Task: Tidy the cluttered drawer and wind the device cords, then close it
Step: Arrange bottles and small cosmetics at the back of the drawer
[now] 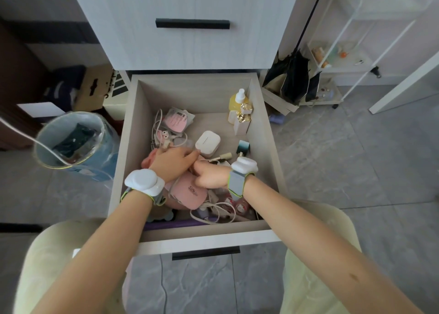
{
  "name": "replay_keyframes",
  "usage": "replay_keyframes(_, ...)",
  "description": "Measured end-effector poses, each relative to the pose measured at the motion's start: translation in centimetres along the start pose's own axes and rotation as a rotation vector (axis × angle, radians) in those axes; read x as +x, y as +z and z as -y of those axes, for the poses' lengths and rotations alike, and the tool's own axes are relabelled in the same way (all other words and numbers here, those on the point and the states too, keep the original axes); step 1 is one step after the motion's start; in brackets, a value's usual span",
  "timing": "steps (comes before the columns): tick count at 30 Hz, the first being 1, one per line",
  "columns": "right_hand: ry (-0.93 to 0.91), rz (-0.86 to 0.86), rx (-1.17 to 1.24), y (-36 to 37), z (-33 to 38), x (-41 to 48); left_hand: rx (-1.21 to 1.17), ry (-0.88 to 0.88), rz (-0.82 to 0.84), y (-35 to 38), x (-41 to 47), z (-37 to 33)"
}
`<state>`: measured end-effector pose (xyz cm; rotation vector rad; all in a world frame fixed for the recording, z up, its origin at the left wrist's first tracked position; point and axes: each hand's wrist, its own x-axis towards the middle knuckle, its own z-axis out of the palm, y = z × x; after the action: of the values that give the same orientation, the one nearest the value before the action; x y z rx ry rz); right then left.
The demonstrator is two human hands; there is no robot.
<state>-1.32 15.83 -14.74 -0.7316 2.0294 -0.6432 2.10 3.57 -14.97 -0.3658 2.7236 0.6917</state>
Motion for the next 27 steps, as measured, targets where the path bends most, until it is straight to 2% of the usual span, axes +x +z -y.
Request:
replay_keyframes(2,0.008,0.001,-0.094,-0.8,-0.6,0.4,0.023,0.006,0.04,0.3,0.0,-0.2)
replay_keyframes(5,0.029,-0.073,-0.04,-1.1,-0.8,0.7,-0.055,-0.033,-0.02,0.0,0.0,-0.7)
replay_keyframes(8,0.108,-0.191,0.142,-1.6,-0.8,0.0,0.071,0.045,0.051,0.1,-0.1,-0.8)
replay_keyframes(11,0.158,-0.223,0.39,-2.6,-1.4,-0.7,0.09,0.074,0.143,0.4,0.0,0.2)
replay_keyframes(12,0.173,-0.27,0.342,-3.1,-1.6,-0.8,0.061,0.113,0.159,0.4,0.1,0.4)
replay_keyframes(15,0.231,-0.425,-0.173,-4.2,-2.9,-1.1,-0.115,0.194,0.181,0.3,0.2,-0.4)
replay_keyframes(17,0.261,-0.423,-0.353,-4.1,-3.7,-1.2,-0.13,0.212,0.265,0.2,0.0,-1.2)
replay_keyframes(20,0.407,-0.314,-0.497,-3.6,-5.1,-0.8,-0.078,0.157,0.479,0.4,0.1,-1.8)
replay_keyframes(22,0.469,-0.229,-0.578,-3.1,-5.7,-0.2,0.011,0.14,0.564,0.1,0.3,-1.8)
replay_keyframes(24,0.482,-0.18,-0.614,-2.7,-6.1,0.4,0.107,0.173,0.604,-0.2,0.1,-2.2)
replay_keyframes(27,0.487,-0.156,-0.671,-2.5,-6.0,0.8,0.218,0.172,0.557,0.3,-0.4,-2.8)
